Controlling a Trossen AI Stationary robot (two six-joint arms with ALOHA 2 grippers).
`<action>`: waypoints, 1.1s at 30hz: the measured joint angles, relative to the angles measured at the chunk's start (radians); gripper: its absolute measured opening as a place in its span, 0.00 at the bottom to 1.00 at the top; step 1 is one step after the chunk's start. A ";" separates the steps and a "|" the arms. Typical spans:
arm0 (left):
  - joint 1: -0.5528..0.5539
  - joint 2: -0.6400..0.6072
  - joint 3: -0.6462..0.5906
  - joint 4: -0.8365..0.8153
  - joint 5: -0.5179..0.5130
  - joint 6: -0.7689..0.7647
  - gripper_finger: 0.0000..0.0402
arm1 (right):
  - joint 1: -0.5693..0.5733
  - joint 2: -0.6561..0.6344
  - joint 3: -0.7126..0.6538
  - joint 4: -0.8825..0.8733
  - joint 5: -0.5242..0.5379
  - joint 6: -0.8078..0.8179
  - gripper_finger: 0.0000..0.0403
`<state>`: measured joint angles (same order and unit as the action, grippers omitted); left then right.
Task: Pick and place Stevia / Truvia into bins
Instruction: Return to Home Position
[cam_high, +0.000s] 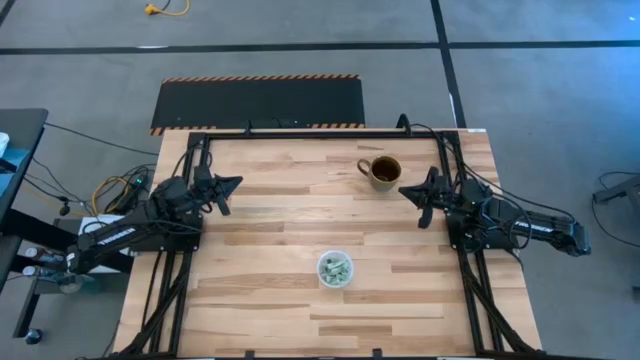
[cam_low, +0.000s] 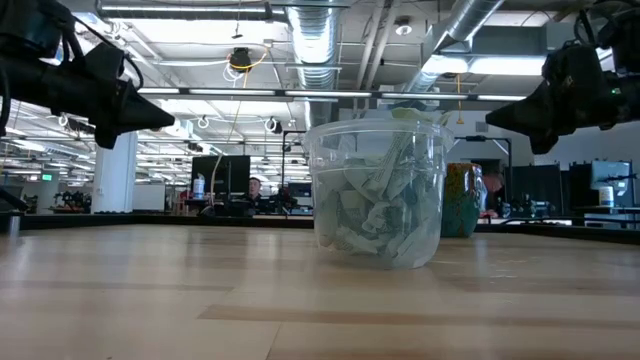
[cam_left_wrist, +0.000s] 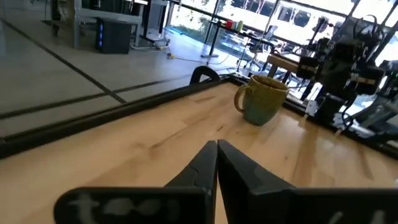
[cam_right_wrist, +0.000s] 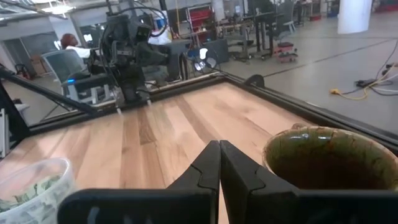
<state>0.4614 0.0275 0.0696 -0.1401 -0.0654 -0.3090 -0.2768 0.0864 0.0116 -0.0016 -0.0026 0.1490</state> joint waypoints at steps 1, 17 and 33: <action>0.000 0.000 0.000 0.000 0.000 0.015 0.00 | 0.000 0.000 0.000 -0.001 0.000 0.000 0.00; 0.000 0.000 0.000 -0.003 0.001 0.012 0.00 | 0.000 -0.001 0.000 -0.002 0.000 0.000 0.00; 0.000 0.000 0.000 -0.004 0.001 0.010 0.00 | 0.000 -0.001 0.000 -0.002 0.000 0.000 0.00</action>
<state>0.4614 0.0273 0.0692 -0.1442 -0.0643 -0.2985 -0.2768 0.0856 0.0120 -0.0036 -0.0029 0.1493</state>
